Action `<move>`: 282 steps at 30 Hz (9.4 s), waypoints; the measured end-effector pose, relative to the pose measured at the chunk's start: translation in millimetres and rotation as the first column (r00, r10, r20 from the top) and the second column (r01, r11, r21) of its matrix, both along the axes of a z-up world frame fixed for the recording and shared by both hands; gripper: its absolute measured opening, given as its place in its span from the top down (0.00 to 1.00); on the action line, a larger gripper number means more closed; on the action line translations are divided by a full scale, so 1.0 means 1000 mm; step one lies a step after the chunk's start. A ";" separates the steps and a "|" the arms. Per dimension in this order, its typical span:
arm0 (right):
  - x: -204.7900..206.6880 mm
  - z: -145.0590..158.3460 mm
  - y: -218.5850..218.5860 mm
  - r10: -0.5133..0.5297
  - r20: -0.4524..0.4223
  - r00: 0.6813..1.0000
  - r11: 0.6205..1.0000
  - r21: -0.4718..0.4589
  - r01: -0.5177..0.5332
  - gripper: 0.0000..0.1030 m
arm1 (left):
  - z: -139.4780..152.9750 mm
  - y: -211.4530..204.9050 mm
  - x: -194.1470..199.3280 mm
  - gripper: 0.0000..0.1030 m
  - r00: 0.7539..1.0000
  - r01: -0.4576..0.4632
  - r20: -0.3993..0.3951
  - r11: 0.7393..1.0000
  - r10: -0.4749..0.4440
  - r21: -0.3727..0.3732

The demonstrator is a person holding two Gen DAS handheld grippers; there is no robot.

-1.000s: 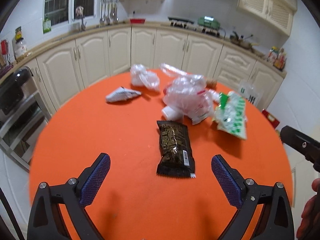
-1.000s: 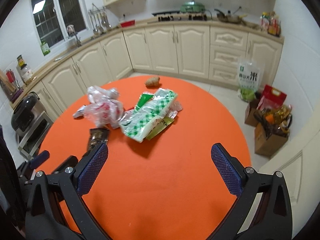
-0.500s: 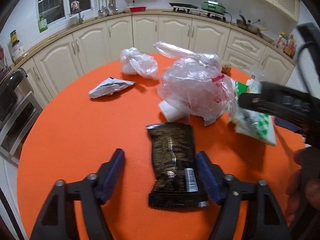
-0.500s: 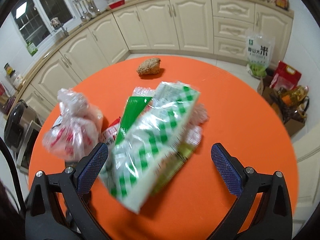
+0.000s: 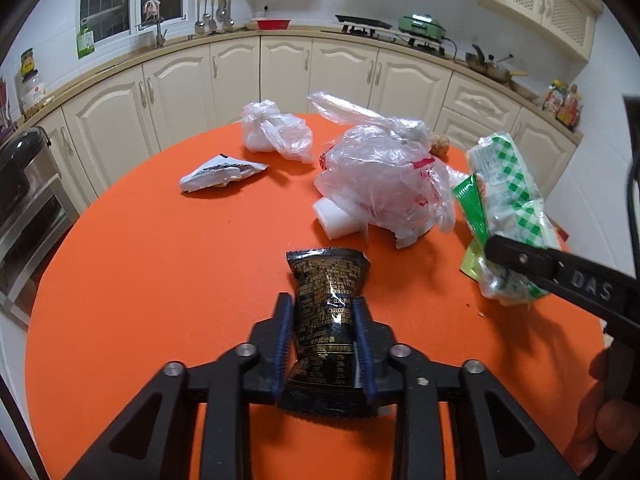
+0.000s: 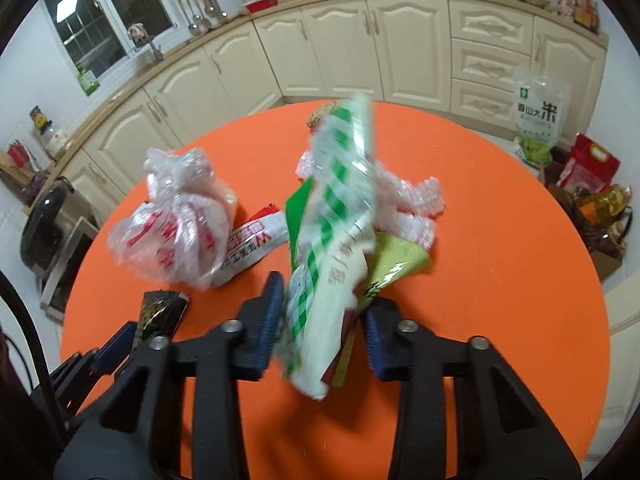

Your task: Collect trash

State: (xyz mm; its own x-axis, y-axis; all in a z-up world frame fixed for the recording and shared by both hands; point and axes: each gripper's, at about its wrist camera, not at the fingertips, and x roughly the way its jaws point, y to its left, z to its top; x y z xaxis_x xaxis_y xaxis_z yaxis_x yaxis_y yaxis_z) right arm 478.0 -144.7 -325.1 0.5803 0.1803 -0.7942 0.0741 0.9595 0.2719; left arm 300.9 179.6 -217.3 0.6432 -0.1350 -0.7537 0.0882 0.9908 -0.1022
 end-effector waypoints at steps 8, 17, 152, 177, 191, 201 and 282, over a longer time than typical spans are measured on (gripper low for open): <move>-0.037 0.007 -0.009 0.021 0.031 0.999 0.998 0.054 -0.023 0.74 | 0.006 0.012 -0.032 0.90 1.000 0.001 0.019 0.999 0.000 -0.037; -0.076 0.000 -0.016 0.073 0.005 0.997 0.994 0.080 -0.074 0.48 | 0.008 0.012 -0.062 0.90 1.000 0.015 0.010 0.999 -0.014 -0.031; -0.201 -0.175 -0.374 -0.449 -0.253 0.857 0.814 0.279 0.509 0.00 | -0.047 -0.524 0.014 0.08 0.871 0.492 -0.069 0.867 -0.487 0.082; -0.244 0.059 -0.254 -0.480 0.138 0.866 0.876 0.017 0.482 0.00 | 0.028 -0.338 -0.119 0.02 0.909 0.379 0.157 0.923 -0.385 0.068; -0.232 0.150 -0.089 -0.274 0.342 0.899 0.940 -0.103 0.325 0.00 | 0.072 -0.176 -0.206 0.01 0.946 0.159 0.287 0.987 -0.153 0.000; -0.219 0.174 0.007 -0.097 0.411 0.906 0.964 -0.188 0.188 0.00 | 0.079 -0.093 -0.280 0.01 0.941 -0.015 0.337 0.999 0.027 -0.038; -0.037 -0.011 -0.006 0.090 0.033 0.995 0.990 -0.109 -0.086 0.83 | -0.044 -0.170 0.131 0.22 0.998 -0.063 -0.023 0.998 0.064 0.021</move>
State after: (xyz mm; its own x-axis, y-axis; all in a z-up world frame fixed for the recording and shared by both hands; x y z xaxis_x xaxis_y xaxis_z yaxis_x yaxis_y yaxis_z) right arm 441.1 -150.4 -336.1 0.5961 0.1470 -0.7894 -0.0206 0.9856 0.1679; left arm 432.0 9.5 -260.9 0.6322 -0.0787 -0.7708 0.0227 0.9963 -0.0831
